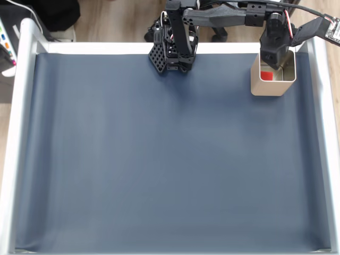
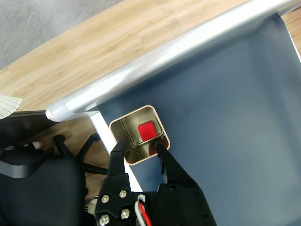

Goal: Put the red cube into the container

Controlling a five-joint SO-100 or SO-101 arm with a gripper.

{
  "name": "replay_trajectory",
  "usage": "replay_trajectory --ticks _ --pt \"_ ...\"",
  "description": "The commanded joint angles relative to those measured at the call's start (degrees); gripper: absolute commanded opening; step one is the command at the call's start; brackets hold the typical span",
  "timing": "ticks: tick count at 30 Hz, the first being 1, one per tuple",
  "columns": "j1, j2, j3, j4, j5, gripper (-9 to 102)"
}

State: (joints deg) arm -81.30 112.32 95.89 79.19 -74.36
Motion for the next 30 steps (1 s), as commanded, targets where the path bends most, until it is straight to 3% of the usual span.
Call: replay_trajectory --ticks 1,10,14,19,30 --pt "0.1 2.7 -0.3 -0.4 -0.6 21" --pt "0.7 3.1 -0.5 -0.4 0.0 21" --pt "3.2 3.4 -0.8 -0.7 1.1 14" --pt "9.2 4.9 -1.0 -2.5 2.1 1" --pt "27.2 14.3 5.1 -5.4 -0.4 0"
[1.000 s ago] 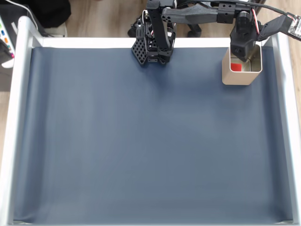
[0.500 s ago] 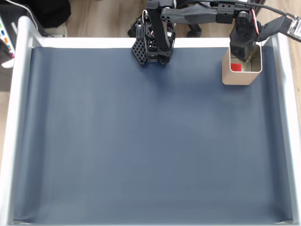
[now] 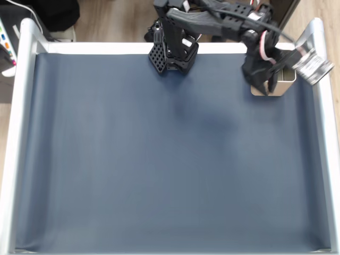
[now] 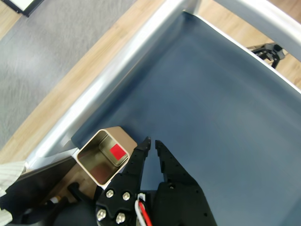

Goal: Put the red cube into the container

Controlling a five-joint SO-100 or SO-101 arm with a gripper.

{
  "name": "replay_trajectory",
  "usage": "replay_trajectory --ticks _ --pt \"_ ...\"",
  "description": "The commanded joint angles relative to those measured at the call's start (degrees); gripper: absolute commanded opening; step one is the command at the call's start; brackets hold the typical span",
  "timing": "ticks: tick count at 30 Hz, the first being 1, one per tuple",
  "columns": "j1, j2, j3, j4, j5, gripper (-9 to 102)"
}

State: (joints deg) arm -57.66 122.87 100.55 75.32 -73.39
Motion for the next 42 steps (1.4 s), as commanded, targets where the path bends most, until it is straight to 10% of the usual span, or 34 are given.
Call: replay_trajectory --ticks 1,24,42 --pt "6.1 5.2 1.8 -2.5 -2.1 0" --pt "51.5 39.5 47.2 -28.9 -10.1 0" --pt "57.0 63.4 74.8 -32.3 -7.9 0"
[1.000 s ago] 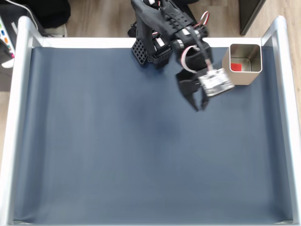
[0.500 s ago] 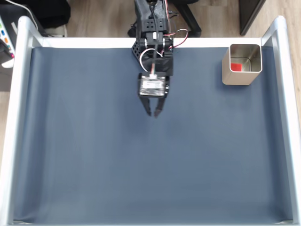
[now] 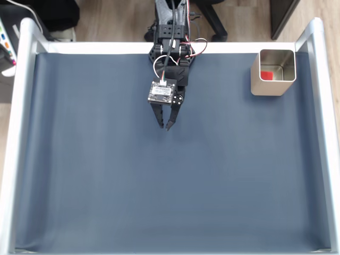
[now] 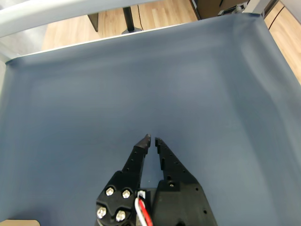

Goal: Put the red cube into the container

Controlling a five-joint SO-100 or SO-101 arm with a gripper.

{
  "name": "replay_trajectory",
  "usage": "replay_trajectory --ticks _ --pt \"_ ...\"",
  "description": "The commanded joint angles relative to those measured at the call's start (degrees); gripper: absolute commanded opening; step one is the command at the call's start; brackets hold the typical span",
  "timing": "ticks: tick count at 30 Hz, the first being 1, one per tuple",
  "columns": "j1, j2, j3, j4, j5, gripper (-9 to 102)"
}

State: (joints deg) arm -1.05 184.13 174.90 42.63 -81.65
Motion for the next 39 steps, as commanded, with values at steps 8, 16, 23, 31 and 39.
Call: replay_trajectory --ticks 8,16,23,31,39 --pt "0.0 7.3 4.2 9.5 1.6 0" --pt "-0.2 8.1 4.3 20.9 1.4 0" --pt "-0.3 8.1 4.4 30.8 -5.6 0" --pt "-0.2 8.1 4.4 31.5 -6.3 0" --pt "-0.3 8.1 4.4 31.6 -6.7 1"
